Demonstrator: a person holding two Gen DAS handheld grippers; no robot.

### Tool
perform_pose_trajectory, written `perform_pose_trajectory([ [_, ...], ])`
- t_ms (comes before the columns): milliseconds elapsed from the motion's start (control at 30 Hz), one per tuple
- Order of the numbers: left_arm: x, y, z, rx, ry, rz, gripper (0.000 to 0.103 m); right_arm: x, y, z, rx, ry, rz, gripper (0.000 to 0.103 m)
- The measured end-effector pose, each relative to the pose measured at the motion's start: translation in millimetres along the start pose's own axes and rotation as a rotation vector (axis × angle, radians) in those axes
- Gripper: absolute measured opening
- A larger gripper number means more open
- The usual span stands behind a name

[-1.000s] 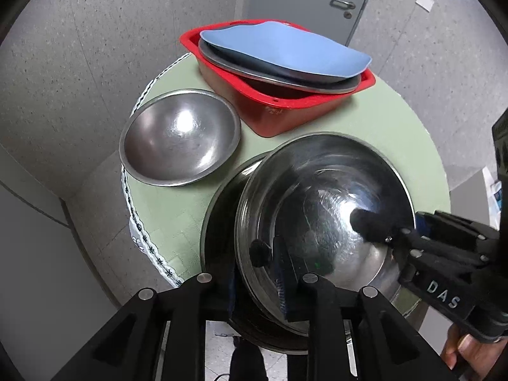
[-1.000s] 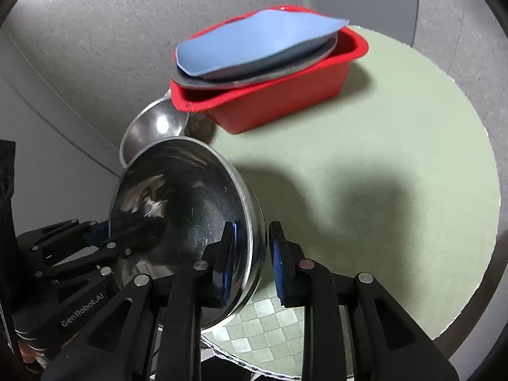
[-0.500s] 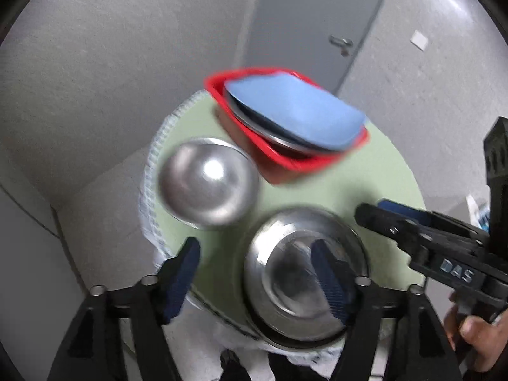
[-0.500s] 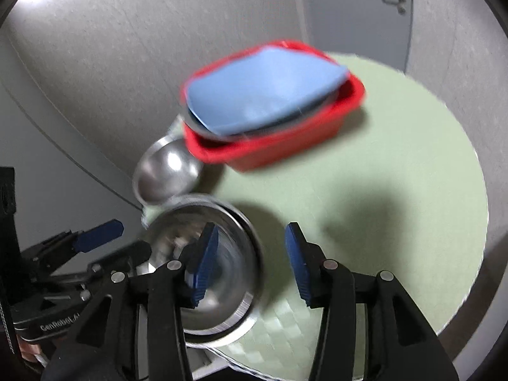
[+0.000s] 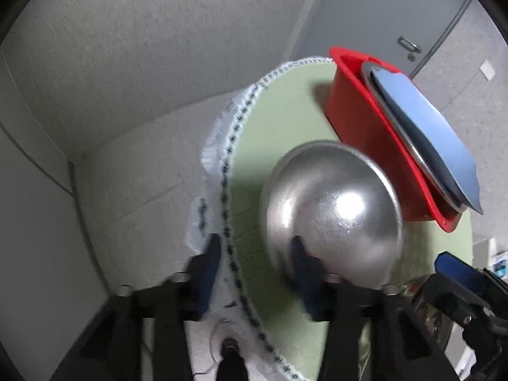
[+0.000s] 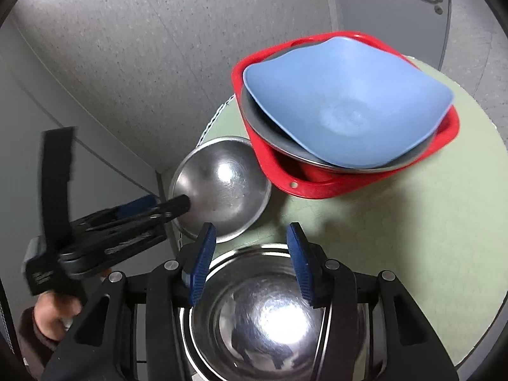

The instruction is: Organize plates and bowls

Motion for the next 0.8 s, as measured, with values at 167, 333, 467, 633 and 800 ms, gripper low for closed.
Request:
perform_pose_trajectory([
  [167, -2.8, 4.1, -2.6, 0.009, 0.050, 0.032, 0.015, -2.6, -2.3, 12.6, -0.020, 0.020, -0.003, 0.055],
  [333, -20.2, 8.2, -6.7, 0.014, 0.082, 0.022, 0.015, -5.1, -8.2, 28.1, -0.042, 0.047, -0.004, 0.055],
  [467, -26.7, 10.4, -10.9, 0.019, 0.094, 0.018, 0.015, -8.4, -12.9, 39.2, -0.065, 0.053, -0.015, 0.053],
  [633, -23.7, 12.7, -21.2, 0.037, 0.084, 0.040, 0.013, -15.4, -13.2, 52.5, -0.094, 0.017, -0.039, 0.011],
  [800, -12.4, 10.9, -55.1, 0.104, 0.084, 0.047, 0.013, -16.8, -21.8, 32.4, -0.026, -0.033, -0.043, 0.010],
])
Point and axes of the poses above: each gripper's, at about its wrist camera, not at the fingertips, and z roughly the way its jaws point, x to its right, y to its underside, the point moved 6 cm from there along z, roughly the way its jaws point, and after that the axes turned 6 degrees about x, right-handed, at the moved point
